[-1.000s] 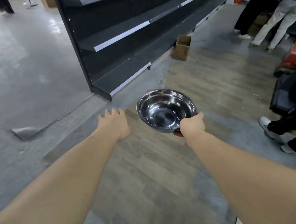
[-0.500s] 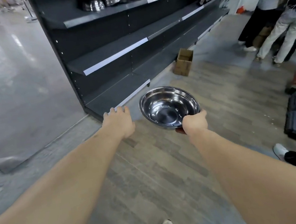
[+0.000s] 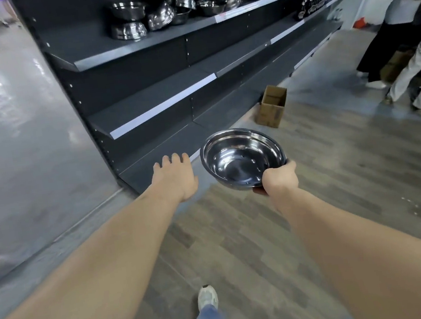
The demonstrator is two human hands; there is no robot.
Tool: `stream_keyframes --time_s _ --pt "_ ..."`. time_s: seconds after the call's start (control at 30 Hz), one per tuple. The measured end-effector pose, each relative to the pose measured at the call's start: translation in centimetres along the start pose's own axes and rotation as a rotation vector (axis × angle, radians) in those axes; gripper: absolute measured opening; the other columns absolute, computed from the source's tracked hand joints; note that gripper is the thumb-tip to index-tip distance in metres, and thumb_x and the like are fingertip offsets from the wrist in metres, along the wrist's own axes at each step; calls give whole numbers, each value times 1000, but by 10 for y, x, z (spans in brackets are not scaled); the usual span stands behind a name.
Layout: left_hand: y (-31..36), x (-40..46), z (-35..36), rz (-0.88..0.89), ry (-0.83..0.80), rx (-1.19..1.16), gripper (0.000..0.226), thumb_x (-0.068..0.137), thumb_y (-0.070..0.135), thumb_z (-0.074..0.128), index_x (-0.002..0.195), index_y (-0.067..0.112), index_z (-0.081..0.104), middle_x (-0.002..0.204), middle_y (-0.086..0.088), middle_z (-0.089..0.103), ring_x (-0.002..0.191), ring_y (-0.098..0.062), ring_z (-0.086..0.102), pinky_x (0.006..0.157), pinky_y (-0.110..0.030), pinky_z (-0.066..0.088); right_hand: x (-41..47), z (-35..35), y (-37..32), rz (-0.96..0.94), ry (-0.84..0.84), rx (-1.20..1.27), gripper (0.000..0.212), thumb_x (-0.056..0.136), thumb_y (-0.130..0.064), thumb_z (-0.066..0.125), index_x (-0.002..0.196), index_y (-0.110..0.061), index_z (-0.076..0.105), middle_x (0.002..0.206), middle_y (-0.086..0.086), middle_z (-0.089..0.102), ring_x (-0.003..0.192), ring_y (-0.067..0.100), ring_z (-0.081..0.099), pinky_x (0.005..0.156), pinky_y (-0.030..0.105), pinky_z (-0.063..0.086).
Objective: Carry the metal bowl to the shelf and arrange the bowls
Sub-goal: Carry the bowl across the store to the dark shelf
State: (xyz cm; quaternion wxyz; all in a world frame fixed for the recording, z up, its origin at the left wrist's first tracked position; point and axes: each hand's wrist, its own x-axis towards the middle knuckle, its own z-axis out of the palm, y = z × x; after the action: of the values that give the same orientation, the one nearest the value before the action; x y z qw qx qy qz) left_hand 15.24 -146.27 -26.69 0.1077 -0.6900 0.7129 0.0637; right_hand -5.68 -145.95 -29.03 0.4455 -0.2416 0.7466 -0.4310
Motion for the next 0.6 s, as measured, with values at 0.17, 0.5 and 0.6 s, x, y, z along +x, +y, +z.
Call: stream_keyframes --time_s 0.17,0.5,0.6 --pt "-2 95 -16 2 17 -8 67 101 40 37 154 7 16 156 -16 27 144 -37 25 116 -51 27 73 35 -45 -7 8 -13 73 85 6 38 151 -22 28 140 12 50 103 43 68 40 29 58" --pt "-11 267 -61 6 -11 18 69 101 40 38 156 7 13 158 -17 23 145 -37 23 117 -50 25 195 105 -139 0 43 -20 72 85 6 36 151 -23 30 141 12 50 100 43 68 37 29 56" --pt "-12 305 -76 1 -3 29 69 100 41 38 156 7 14 159 -17 23 145 -36 23 116 -51 25 223 118 -166 -9 37 -15 72 86 7 37 151 -23 29 141 13 50 101 42 67 40 30 58"
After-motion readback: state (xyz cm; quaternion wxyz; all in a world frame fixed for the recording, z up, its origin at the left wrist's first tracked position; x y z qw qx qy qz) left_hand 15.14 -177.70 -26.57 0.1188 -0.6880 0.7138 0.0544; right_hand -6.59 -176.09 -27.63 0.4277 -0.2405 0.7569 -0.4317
